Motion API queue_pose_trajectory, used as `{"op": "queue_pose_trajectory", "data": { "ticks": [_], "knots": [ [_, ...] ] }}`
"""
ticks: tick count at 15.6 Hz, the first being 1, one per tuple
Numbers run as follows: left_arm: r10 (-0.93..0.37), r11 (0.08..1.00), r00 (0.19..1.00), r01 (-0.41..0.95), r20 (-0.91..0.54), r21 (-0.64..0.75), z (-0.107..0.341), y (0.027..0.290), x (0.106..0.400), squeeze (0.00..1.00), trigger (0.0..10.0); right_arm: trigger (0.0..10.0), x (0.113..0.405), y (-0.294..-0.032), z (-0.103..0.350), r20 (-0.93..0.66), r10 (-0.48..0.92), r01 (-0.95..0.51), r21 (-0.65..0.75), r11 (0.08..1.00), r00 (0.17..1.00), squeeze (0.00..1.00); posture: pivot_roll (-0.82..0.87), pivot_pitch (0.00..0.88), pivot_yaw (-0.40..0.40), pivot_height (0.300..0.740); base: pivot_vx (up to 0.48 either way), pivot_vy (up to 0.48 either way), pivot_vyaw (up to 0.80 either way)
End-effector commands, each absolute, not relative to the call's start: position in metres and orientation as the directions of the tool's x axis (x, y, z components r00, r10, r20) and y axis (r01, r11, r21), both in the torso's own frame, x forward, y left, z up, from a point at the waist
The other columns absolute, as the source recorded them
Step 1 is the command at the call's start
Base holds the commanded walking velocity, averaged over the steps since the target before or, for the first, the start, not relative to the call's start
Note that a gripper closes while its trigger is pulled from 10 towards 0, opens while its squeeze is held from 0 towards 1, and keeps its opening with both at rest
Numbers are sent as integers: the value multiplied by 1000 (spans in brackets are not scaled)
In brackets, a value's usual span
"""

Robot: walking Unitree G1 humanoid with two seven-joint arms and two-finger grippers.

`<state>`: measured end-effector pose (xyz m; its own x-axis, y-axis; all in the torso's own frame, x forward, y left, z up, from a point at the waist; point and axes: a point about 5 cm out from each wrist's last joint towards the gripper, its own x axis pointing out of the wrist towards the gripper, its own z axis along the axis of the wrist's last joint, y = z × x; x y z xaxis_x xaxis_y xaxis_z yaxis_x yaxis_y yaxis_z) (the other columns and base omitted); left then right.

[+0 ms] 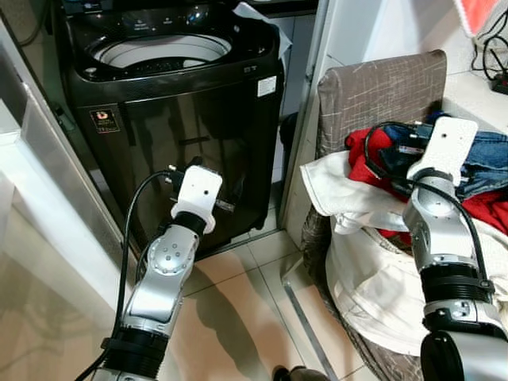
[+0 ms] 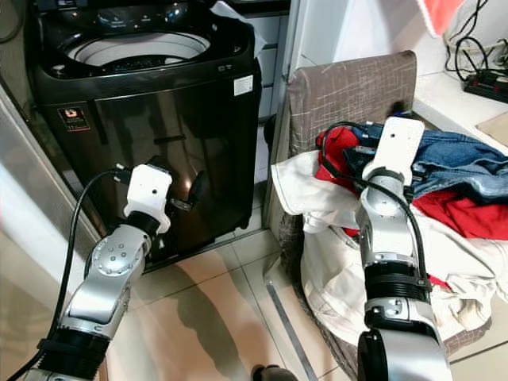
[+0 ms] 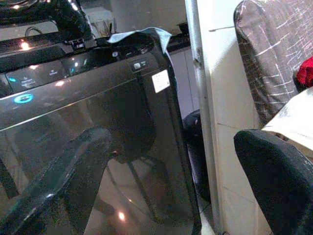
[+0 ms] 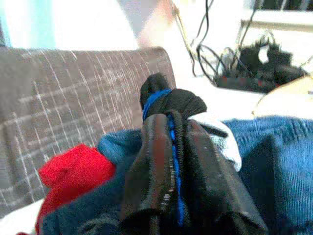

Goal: Clothes washing

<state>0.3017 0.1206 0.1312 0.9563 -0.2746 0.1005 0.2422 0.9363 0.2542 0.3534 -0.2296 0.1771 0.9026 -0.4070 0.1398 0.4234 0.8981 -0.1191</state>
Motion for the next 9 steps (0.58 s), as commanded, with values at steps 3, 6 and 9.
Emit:
{"op": "queue_pose_trajectory", "data": {
  "ticks": [3,6,9],
  "knots": [
    [-286,933,952,249,114,260,135,118,305,0,10000,0,353,-227,195,236,-384,421,-131,897,893,0,-65,0,-1,740,0,0,0],
    [-284,934,952,248,115,258,135,118,305,0,10000,0,354,-228,202,262,-380,421,-123,899,887,0,-64,0,0,740,0,0,0],
    [-249,939,962,212,110,271,134,121,307,0,10000,0,361,-207,214,285,-235,281,-134,950,929,0,-63,0,2,740,0,0,0]
  ]
}}
